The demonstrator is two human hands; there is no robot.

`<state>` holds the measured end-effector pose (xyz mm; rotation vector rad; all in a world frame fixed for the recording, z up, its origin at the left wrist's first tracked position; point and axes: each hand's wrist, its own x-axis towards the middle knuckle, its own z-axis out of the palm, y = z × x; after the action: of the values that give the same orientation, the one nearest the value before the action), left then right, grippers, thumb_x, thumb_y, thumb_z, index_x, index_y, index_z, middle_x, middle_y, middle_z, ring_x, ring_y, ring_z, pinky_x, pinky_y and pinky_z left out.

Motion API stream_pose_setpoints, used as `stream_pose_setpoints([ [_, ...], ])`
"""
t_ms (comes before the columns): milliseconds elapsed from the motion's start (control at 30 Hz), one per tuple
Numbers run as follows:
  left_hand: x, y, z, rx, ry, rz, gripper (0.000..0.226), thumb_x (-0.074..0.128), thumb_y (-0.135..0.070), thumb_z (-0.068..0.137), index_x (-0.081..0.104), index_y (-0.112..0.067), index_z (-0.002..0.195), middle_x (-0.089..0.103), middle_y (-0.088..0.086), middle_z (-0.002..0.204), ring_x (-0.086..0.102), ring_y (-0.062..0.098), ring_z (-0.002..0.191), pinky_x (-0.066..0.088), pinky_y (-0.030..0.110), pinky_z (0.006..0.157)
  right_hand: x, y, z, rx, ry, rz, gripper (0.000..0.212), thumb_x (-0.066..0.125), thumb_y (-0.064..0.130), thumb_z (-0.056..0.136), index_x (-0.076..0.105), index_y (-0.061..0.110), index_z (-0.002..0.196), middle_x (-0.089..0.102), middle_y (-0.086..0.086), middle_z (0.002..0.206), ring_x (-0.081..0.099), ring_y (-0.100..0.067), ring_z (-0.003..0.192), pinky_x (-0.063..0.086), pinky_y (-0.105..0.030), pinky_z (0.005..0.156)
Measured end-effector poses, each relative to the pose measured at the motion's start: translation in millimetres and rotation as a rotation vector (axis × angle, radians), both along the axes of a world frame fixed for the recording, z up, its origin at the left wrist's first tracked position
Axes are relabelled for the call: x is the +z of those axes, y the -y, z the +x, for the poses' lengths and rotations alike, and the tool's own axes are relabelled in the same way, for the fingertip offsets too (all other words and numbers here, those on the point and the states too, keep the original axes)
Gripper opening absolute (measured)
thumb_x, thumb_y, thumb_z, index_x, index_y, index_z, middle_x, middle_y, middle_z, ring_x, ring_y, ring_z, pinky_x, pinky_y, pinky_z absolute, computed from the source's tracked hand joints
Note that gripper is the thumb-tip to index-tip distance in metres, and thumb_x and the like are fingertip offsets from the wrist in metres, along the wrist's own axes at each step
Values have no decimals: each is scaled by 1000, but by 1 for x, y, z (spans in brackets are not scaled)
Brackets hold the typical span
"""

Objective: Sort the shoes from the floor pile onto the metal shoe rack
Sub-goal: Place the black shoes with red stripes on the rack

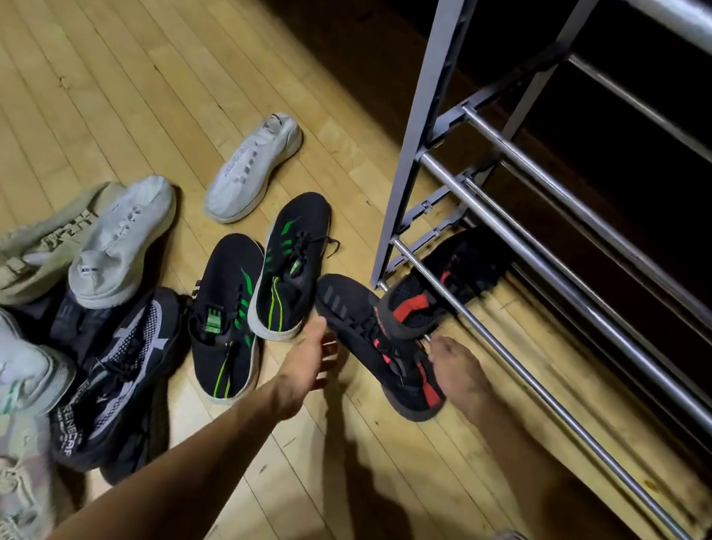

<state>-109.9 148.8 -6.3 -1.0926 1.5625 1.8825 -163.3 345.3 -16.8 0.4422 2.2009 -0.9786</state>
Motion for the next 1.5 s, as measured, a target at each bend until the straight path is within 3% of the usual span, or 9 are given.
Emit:
stream_pose_setpoints([
  [167, -7, -11, -5, -25, -24, 13, 45, 21, -49, 104, 55, -22, 117, 59, -5, 109, 56, 11, 89, 44, 30, 77, 0, 6, 7, 61, 37, 24, 24, 27, 37, 102, 43, 20, 95, 50, -7, 107, 47, -21, 99, 34, -32, 84],
  [300, -10, -8, 1, -5, 2, -24, 40, 24, -50, 103, 54, -25, 106, 56, -9, 93, 56, 10, 85, 42, 36, 94, 2, 7, 11, 46, 74, 0, 40, 31, 37, 103, 58, 6, 102, 65, -17, 113, 59, -28, 97, 46, -34, 88],
  [467, -17, 4, 9, -25, 98, -21, 60, 19, -51, 103, 36, -13, 147, 51, 5, 136, 48, 25, 122, 35, 40, 102, -4, 18, 31, 39, 256, -130, 54, 35, 41, 102, 59, -4, 120, 70, -14, 94, 66, -28, 81, 52, -29, 65],
  [567, -24, 10, 12, -50, 122, -2, 64, 18, -55, 102, 34, -14, 149, 43, 6, 150, 42, 27, 134, 31, 45, 109, -7, 11, 27, 62, 271, -161, 49, 36, 43, 102, 65, 9, 122, 71, -10, 102, 68, -30, 98, 54, -39, 83],
  [700, -34, 11, 19, -77, 150, 28, 65, 17, -58, 101, 44, -16, 143, 52, 3, 142, 49, 22, 123, 33, 44, 107, -22, 14, 30, 13, 226, -124, 41, 40, 50, 96, 66, 20, 109, 67, -6, 117, 65, -23, 100, 57, -40, 87],
  [900, -32, -1, 19, -132, 151, 94, 67, 12, -60, 100, 55, -21, 135, 60, -1, 133, 55, 20, 119, 39, 38, 100, -31, 36, 37, -167, 189, -197, 44, 50, 46, 95, 59, 22, 131, 56, 0, 133, 59, -26, 111, 54, -38, 92],
  [1100, -15, 12, 16, -201, 167, 58, 76, 11, -63, 99, 64, -13, 122, 65, 6, 124, 58, 23, 112, 40, 42, 106, -26, 41, 44, -262, 188, -248, 44, 62, 34, 94, 52, 15, 132, 58, -8, 122, 58, -24, 108, 50, -35, 81],
  [1300, 18, 34, 20, -192, 111, 34, 79, 12, -63, 99, 69, -12, 117, 70, 7, 116, 61, 20, 98, 49, 31, 81, 8, 47, 49, -335, 249, -436, 33, 63, 19, 95, 52, 10, 125, 66, -12, 114, 66, -25, 99, 52, -32, 69],
  [1500, 29, 49, 47, -124, 72, 11, 65, 22, -58, 101, 70, -16, 109, 71, -2, 107, 60, 21, 102, 46, 36, 90, 41, 58, 80, -329, 281, -559, 29, 60, 12, 96, 46, 8, 121, 63, -6, 97, 63, -18, 80, 50, -27, 63],
])
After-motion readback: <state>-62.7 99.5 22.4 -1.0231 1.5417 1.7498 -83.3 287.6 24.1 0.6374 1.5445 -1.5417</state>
